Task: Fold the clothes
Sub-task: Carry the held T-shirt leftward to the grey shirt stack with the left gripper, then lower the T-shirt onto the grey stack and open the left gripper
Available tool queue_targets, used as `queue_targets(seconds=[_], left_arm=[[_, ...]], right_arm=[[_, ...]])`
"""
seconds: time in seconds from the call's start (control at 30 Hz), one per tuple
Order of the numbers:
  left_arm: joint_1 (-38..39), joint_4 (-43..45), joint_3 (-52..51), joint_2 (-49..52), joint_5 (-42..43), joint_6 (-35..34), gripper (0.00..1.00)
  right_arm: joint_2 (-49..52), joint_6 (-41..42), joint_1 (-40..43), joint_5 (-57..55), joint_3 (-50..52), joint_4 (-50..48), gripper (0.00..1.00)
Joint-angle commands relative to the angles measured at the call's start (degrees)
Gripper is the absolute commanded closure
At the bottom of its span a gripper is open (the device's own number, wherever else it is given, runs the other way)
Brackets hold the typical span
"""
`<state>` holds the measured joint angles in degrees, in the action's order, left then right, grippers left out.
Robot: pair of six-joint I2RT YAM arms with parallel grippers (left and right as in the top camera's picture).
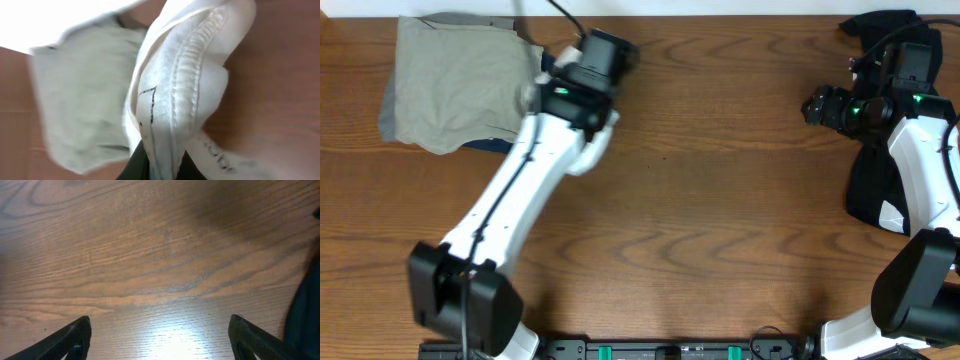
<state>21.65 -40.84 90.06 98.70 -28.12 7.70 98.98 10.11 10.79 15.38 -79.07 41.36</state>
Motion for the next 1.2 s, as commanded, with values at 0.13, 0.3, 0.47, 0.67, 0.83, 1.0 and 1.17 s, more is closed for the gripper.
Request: queue_targets(seconds=[0.13, 0.3, 0.47, 0.67, 0.83, 1.0, 1.17], left_arm=[[-7.7, 14.3, 0.9, -1.1, -12.9, 20.4, 0.94], [-13.6, 31.4, 0.9, 1.4, -12.9, 39.2, 0.94], [-20.2, 40.0, 0.9, 5.4, -5.9, 58.4, 0.94], [-28.1, 45.8, 0.9, 12.3, 0.0, 71.3, 0.94], [-31.8, 48.9, 0.9, 17.8, 5.6, 72.2, 0.94], [-31.1, 44.9, 0.9, 21.8, 5.7, 71.2, 0.94], [-27.3, 40.2, 0.5, 22.1, 6.7, 60.5, 0.93]], right_arm=[[-0.2, 0.4, -0.2, -0.3, -0.4, -0.4, 0.14], [-0.2, 0.4, -1.4, -0.4, -0.4, -0.7, 0.16], [-0.1, 0.3, -2.3, -0.4, -0.3, -0.7, 0.15], [0.3, 0.4, -2.7, -0.4, -0.3, -0.7, 0.16], [0.8, 0.4, -2.7, -0.6, -0.3, -0.6, 0.18], [1.0, 0.6, -2.7, -1.5, -0.3, -1.3, 0.20], [1.1, 0.6, -2.7, -1.7, -0.3, -1.5, 0.20]])
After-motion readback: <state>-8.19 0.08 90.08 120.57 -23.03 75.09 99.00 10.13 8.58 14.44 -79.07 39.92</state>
